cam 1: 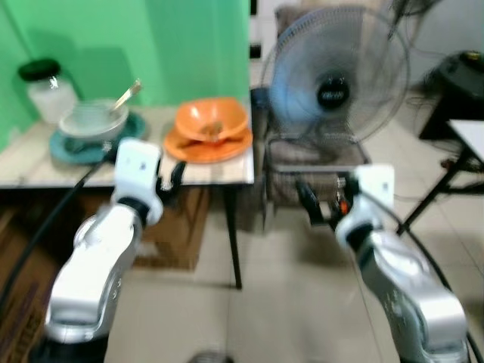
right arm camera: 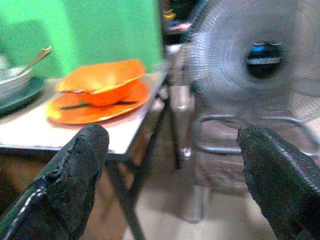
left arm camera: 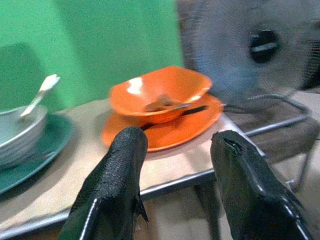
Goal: Setting the table
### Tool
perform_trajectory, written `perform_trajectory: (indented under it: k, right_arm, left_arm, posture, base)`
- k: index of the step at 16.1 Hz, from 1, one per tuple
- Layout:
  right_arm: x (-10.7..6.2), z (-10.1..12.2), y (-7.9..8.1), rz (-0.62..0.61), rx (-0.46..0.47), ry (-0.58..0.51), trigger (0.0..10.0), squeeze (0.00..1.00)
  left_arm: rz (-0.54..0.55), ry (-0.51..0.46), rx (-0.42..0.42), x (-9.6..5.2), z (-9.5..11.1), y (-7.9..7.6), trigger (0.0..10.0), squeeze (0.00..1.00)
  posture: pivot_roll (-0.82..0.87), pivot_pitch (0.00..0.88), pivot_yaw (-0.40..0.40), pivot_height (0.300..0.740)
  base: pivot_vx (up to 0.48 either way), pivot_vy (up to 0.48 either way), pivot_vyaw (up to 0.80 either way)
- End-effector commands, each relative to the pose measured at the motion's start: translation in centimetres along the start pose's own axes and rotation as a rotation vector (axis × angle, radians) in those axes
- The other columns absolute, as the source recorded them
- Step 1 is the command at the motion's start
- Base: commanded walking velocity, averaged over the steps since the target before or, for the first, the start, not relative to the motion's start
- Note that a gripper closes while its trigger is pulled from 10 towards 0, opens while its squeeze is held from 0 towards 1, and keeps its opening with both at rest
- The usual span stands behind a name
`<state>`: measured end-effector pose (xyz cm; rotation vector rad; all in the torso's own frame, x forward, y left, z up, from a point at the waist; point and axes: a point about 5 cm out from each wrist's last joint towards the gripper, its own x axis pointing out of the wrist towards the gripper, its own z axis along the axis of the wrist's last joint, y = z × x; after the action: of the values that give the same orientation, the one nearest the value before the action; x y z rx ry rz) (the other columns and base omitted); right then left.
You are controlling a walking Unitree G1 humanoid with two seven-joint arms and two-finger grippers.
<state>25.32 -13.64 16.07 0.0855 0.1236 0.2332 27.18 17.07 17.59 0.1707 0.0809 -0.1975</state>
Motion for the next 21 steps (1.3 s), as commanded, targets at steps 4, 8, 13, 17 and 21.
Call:
perform_trajectory:
  k: [4, 8, 13, 17, 21]
  right_arm:
    - [-0.14, -0.49, -0.38, -0.019, 0.002, 0.021, 10.0, 0.0]
    - [-0.14, -0.55, -0.43, -0.025, -0.006, 0.022, 10.0, 0.0]
    - [-0.03, -0.27, -0.59, -0.031, -0.021, 0.013, 10.0, 0.0]
    - [0.26, 0.2, -0.88, -0.046, -0.054, -0.004, 10.0, 0.0]
    - [0.42, 0.32, -1.01, -0.053, -0.041, -0.009, 10.0, 0.0]
  left_arm:
    - [-0.011, 0.003, 0.005, 0.11, 0.08, -0.2, 10.0, 0.0]
    - [-0.018, 0.006, -0.001, 0.35, 0.07, -0.3, 10.0, 0.0]
    - [-0.025, 0.006, -0.011, 0.5, 0.02, -0.47, 10.0, 0.0]
    - [-0.019, 0.003, -0.016, 0.48, 0.05, -0.4, 10.0, 0.0]
    - [-0.018, 0.0, -0.019, 0.55, 0.12, -0.38, 10.0, 0.0]
  posture:
    - [0.06, 0.0, 0.062, 0.74]
    - [0.04, 0.0, 0.068, 0.74]
    - [0.04, 0.0, 0.062, 0.74]
    - [0.05, 0.0, 0.053, 0.74]
    - [0.05, 0.0, 0.052, 0.74]
  base:
    - [0.0, 0.0, 0.0]
    - [0.0, 0.0, 0.0]
    - [0.11, 0.0, 0.0]
    - [0.294, 0.0, 0.0]
    - [0.343, 0.0, 0.4]
